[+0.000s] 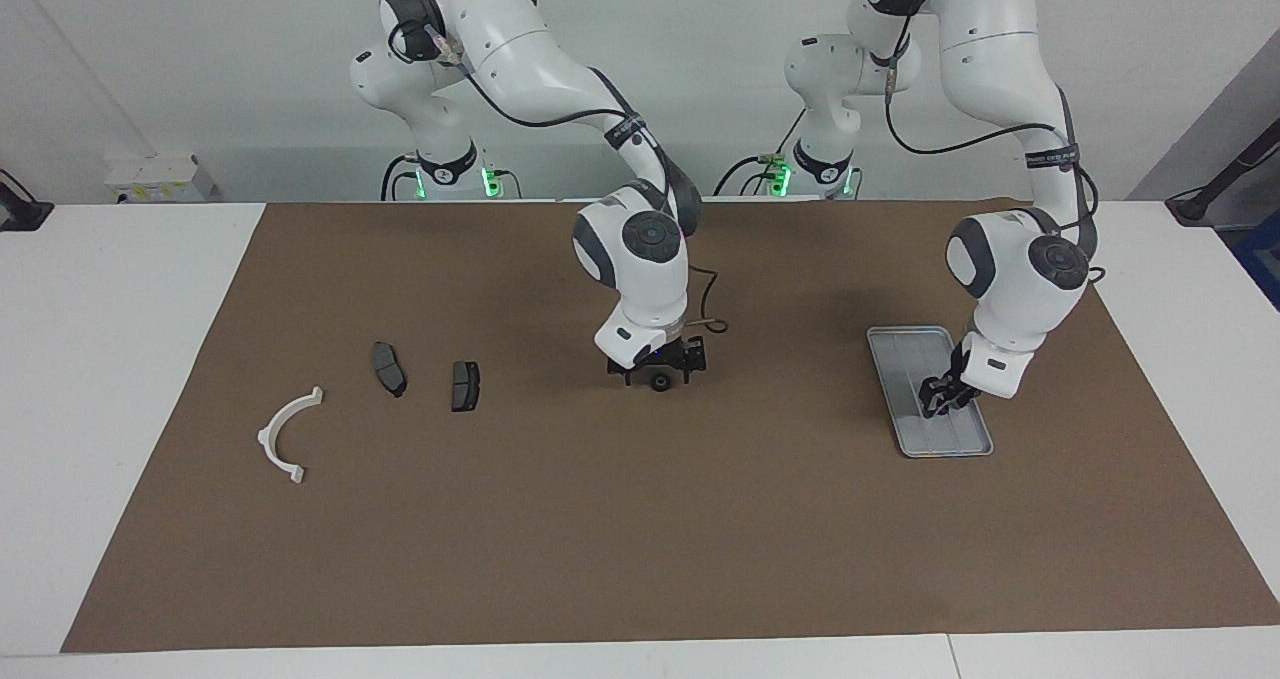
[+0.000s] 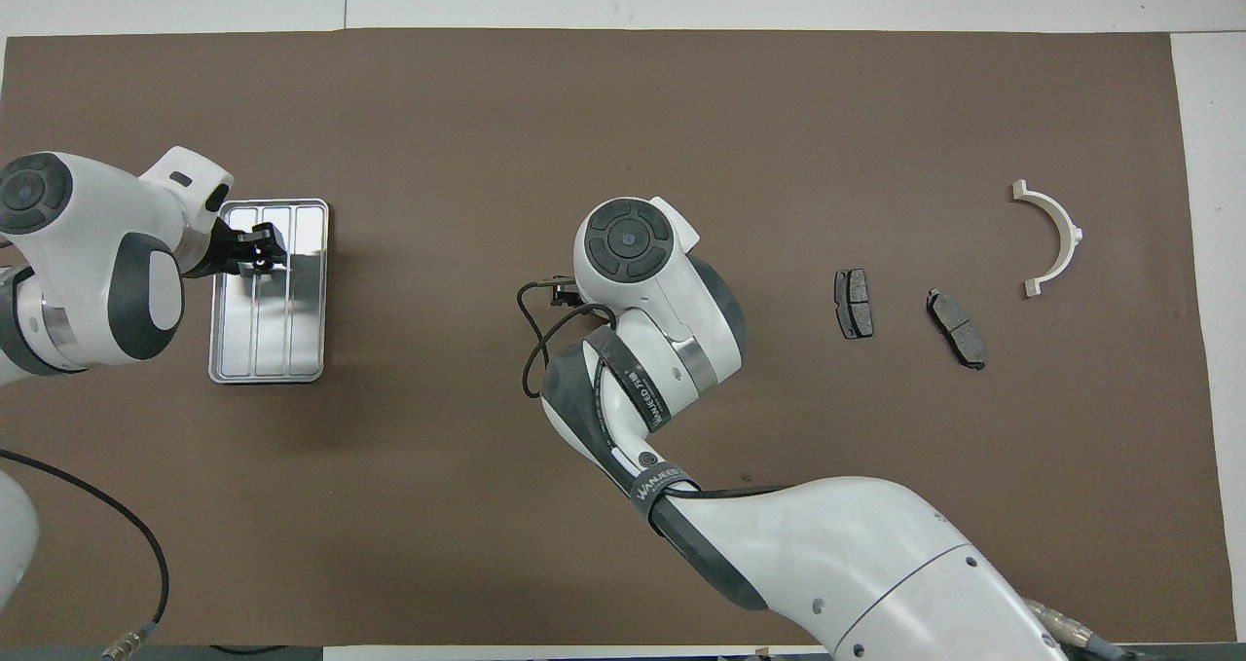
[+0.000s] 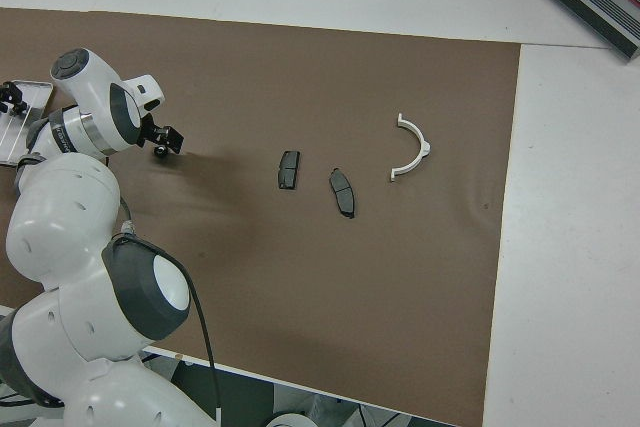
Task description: Place bearing gear from tray to pile
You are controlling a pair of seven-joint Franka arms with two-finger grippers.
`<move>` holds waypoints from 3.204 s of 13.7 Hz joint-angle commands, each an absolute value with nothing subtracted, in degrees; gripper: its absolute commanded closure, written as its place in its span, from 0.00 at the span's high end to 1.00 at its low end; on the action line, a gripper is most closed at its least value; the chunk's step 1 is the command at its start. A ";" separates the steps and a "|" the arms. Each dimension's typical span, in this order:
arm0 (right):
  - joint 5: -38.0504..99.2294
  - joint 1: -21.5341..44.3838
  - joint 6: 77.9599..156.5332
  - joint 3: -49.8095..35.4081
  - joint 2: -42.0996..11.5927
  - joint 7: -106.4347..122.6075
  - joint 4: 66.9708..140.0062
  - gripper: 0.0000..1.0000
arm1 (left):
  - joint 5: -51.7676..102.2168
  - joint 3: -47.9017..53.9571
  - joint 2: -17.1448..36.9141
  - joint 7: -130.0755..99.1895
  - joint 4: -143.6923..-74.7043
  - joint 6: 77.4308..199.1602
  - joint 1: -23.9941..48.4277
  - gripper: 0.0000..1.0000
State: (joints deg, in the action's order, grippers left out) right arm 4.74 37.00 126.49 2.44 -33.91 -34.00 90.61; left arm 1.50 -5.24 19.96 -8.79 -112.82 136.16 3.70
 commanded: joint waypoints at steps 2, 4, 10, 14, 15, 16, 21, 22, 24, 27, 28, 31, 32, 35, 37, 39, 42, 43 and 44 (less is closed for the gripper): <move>7.73 36.65 126.83 1.67 -33.14 -33.31 91.58 1.00 | 2.29 -5.19 19.16 -7.65 -114.52 137.99 3.60 0.53; 7.73 36.91 126.83 1.67 -33.13 -33.31 91.67 1.00 | 2.29 -5.19 19.25 -7.65 -114.52 137.99 3.69 0.52; 7.73 36.65 128.14 1.67 -33.13 -32.08 92.99 1.00 | 2.29 -5.19 19.25 -7.65 -115.05 138.51 3.78 0.45; 7.82 36.74 129.64 1.67 -33.13 -32.34 93.69 0.89 | 2.29 -5.19 19.16 -7.73 -116.01 139.66 3.78 0.21; 7.82 36.83 129.73 1.67 -33.13 -32.69 93.69 0.73 | 2.29 -5.19 19.16 -7.82 -116.10 139.66 3.87 0.13; 7.82 36.83 129.73 1.67 -33.13 -32.70 93.60 0.57 | 2.29 -5.19 19.16 -7.82 -116.02 139.57 3.87 0.07; 7.91 37.00 129.55 1.67 -33.13 -32.78 93.52 0.00 | 4.30 -5.10 18.90 -8.61 -114.70 137.47 4.13 0.05; 7.82 37.00 129.38 1.67 -33.13 -32.87 93.34 0.00 | 4.65 -5.10 18.72 -8.79 -114.26 136.59 4.13 0.05; 7.74 36.65 128.76 1.67 -32.96 -32.78 92.38 0.00 | 5.62 -4.84 18.63 -10.01 -111.90 133.09 4.13 0.05; 7.21 34.47 122.46 2.11 -31.39 -32.09 88.87 0.00 | 5.71 -4.39 18.28 -15.54 -108.12 128.24 5.79 0.05; 7.03 32.45 120.43 2.11 -29.11 -30.95 88.86 0.00 | 5.71 -4.39 18.28 -18.08 -107.50 127.45 6.67 0.05; 7.21 23.59 114.10 2.11 -22.61 -20.34 88.16 0.00 | 5.71 -4.48 17.14 -32.46 -106.61 125.86 13.24 0.05; 7.56 20.42 112.52 2.11 -21.20 -16.30 88.07 0.00 | 5.71 -4.48 16.96 -39.65 -105.48 124.82 16.49 0.05; 7.12 10.23 107.24 2.20 -18.20 -0.84 87.54 0.00 | 4.93 -4.66 17.75 -57.26 -100.73 120.60 25.20 0.05; 6.86 3.90 105.74 2.29 -18.02 9.53 87.71 0.00 | 2.83 -4.75 17.93 -64.74 -99.94 120.41 30.91 0.05; 6.59 0.19 105.82 2.37 -18.02 14.40 89.11 0.00 | 2.55 -4.57 19.15 -71.08 -96.87 119.62 35.22 0.04; 3.35 -1.14 107.83 2.46 -16.96 15.91 93.16 0.00 | 2.20 -4.83 28.88 -77.58 -85.64 117.07 39.71 0.04; 2.12 -1.40 108.36 2.37 -17.14 15.82 93.43 0.00 | 2.20 -4.83 30.92 -78.13 -84.39 118.03 39.99 0.04; 1.33 -1.49 109.33 2.37 -17.49 15.73 93.86 0.00 | 2.20 -4.75 31.37 -78.13 -84.20 118.82 39.99 0.03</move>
